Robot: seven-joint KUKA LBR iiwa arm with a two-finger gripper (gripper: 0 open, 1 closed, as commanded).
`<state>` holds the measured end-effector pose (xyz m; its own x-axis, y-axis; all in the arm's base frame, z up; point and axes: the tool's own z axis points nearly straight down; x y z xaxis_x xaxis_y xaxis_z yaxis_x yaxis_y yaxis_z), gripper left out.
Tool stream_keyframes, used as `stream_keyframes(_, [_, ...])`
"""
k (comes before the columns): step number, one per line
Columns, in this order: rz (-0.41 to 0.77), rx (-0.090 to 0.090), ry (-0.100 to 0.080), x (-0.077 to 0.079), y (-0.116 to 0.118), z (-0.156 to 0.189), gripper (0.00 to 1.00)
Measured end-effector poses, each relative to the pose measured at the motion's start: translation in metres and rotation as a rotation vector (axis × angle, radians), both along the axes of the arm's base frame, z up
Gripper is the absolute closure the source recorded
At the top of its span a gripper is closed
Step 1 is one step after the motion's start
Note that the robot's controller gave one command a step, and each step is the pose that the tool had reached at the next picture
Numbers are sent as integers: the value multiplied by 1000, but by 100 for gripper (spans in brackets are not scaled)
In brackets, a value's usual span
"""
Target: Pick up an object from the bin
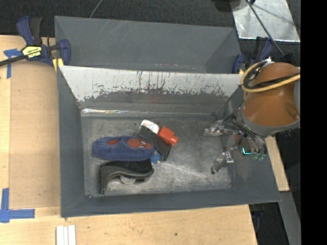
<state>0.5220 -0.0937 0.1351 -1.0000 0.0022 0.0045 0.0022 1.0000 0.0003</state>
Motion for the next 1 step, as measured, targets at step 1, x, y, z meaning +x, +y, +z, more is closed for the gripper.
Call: stream_keyframes(1, [78, -2, -13, 85, 0, -63, 0])
